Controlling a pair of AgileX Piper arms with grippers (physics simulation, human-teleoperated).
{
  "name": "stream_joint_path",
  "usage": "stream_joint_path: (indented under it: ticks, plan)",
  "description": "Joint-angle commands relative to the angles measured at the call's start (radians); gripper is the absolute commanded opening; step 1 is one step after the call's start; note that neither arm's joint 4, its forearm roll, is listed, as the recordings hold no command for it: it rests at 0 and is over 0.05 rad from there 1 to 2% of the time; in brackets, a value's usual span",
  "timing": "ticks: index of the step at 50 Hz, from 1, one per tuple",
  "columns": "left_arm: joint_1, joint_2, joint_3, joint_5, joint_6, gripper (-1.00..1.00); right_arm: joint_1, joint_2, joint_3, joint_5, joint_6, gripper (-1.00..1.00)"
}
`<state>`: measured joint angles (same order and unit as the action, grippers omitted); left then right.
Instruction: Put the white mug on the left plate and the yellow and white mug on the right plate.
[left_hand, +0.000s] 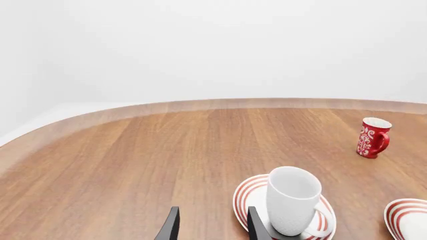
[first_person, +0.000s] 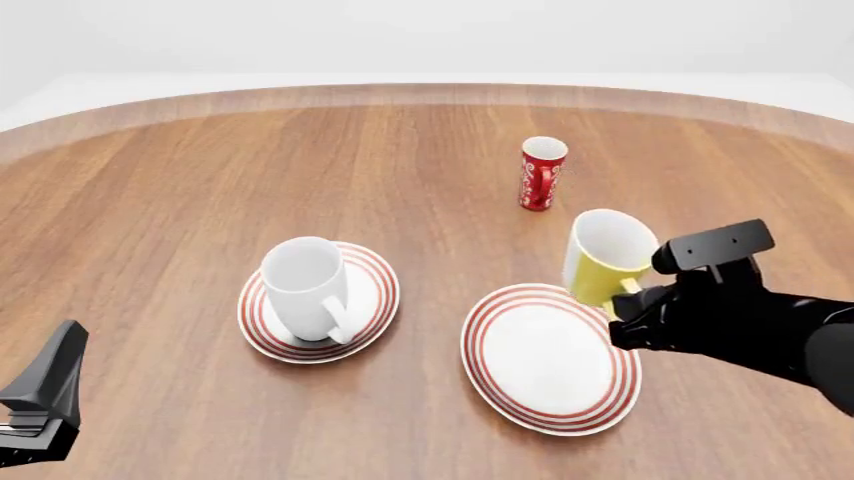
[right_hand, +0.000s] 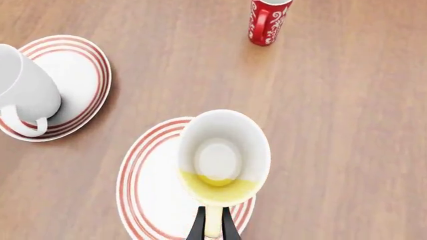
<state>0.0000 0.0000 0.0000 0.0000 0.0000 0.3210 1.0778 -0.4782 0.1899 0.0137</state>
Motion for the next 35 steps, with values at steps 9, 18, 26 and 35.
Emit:
stream_joint_path:
  ticks: [9, 18, 26, 35]
  plan:
    - [0.000, 0.000, 0.000, 0.000, 0.000, 1.00, 0.038, -0.052, 0.051, 0.013, 0.000, -1.00]
    - [0.000, 0.000, 0.000, 0.000, 0.000, 1.00, 0.058, -0.051, 0.054, 0.010, 0.000, -1.00]
    - [0.000, 0.000, 0.000, 0.000, 0.000, 1.00, 0.074, -0.044, 0.056, 0.007, 0.002, -1.00]
    - [0.000, 0.000, 0.000, 0.000, 0.000, 1.00, 0.092, -0.023, 0.060, -0.008, 0.005, -1.00]
